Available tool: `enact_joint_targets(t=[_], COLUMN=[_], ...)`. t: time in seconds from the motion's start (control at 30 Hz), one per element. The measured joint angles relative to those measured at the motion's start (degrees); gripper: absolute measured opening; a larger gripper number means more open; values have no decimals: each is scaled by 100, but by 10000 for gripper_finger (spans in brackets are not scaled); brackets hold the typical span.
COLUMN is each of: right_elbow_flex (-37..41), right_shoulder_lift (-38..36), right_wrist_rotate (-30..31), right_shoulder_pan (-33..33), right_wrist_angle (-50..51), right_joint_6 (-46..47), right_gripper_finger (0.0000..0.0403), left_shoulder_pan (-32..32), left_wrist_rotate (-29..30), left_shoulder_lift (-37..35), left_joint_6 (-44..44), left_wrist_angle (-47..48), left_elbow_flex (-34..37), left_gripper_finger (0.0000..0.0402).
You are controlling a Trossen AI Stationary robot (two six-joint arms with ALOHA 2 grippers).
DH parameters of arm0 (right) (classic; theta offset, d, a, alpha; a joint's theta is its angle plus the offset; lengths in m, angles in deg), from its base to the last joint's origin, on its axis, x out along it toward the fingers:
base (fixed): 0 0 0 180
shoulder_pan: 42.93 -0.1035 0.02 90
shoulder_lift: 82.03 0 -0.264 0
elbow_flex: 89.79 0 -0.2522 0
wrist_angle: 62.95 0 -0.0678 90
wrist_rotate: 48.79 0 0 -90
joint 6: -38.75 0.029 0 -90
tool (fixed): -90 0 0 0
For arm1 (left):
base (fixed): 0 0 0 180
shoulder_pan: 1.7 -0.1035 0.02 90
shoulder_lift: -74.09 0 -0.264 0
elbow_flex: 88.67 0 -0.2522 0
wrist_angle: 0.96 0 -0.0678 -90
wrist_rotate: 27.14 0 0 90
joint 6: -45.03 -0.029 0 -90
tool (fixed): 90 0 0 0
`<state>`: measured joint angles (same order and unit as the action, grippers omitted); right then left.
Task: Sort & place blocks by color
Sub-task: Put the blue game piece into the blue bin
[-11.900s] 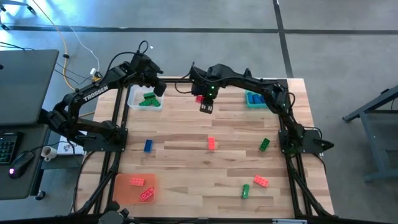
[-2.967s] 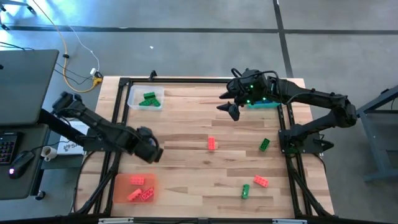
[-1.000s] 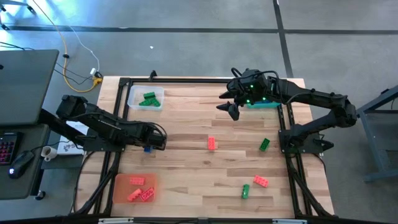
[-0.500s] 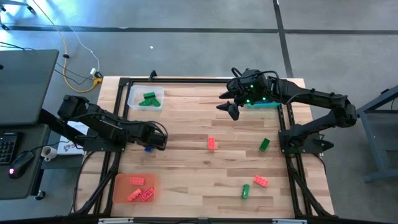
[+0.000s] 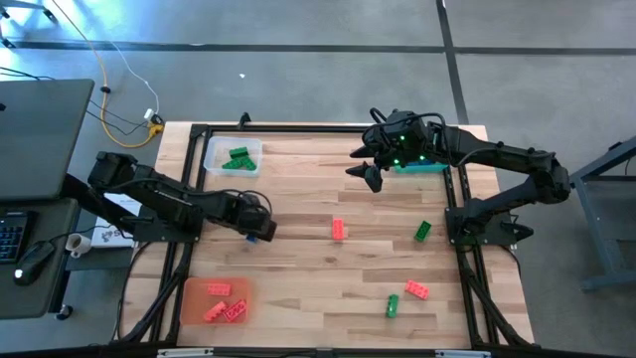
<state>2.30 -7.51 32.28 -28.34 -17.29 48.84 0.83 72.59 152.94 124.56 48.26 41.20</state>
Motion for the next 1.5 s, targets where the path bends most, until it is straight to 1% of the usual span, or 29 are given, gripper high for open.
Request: enact_joint_targets(t=[0.17, 0.27, 0.4, 0.53, 0.8, 0.9, 1.07, 1.2, 1.33, 1.4, 1.43, 1.5], right_elbow_flex=[0, 0, 0, 0, 0, 0, 0, 0, 0, 0, 0, 0], right_shoulder_lift=[0, 0, 0, 0, 43, 46, 52, 52, 52, 52, 52, 52], right_wrist_rotate=[-14, -142, -212, -213, -178, -6, 442, 575, 588, 575, 509, 191], right_shoulder_pan=[0, -3, -79, -199, -358, -488, -753, -895, -995, -1010, -1017, -1020], right_wrist_angle=[-79, -188, -428, -562, -624, -718, -993, -1265, -1657, -1872, -1961, -2240], right_joint_6=[47, 50, 215, 363, 1021, 1037, 1047, 1045, 1035, 909, 784, 487], right_gripper_finger=[252, 252, 252, 252, 252, 252, 252, 253, 253, 253, 253, 252], left_shoulder_pan=[0, -38, -192, -414, -901, -1074, -1398, -1541, -1616, -1618, -1618, -1618], left_wrist_rotate=[220, 351, 466, 442, -173, -359, -748, -960, -1338, -1443, -1478, -1565], left_shoulder_lift=[-264, -501, -833, -1146, -1603, -1626, -1623, -1622, -1622, -1622, -1622, -1620], left_joint_6=[-434, -754, -1328, -2026, -3380, -3725, -4152, -4592, -4892, -4961, -4975, -4977], left_wrist_angle=[-551, -978, -1839, -2594, -4218, -4806, -5314, -5761, -6455, -6628, -6679, -6800], left_elbow_flex=[-127, -161, -164, -172, -172, -172, -172, -172, -172, -172, -172, -172], left_gripper_finger=[104, 103, 104, 104, 104, 104, 104, 104, 104, 104, 104, 104])
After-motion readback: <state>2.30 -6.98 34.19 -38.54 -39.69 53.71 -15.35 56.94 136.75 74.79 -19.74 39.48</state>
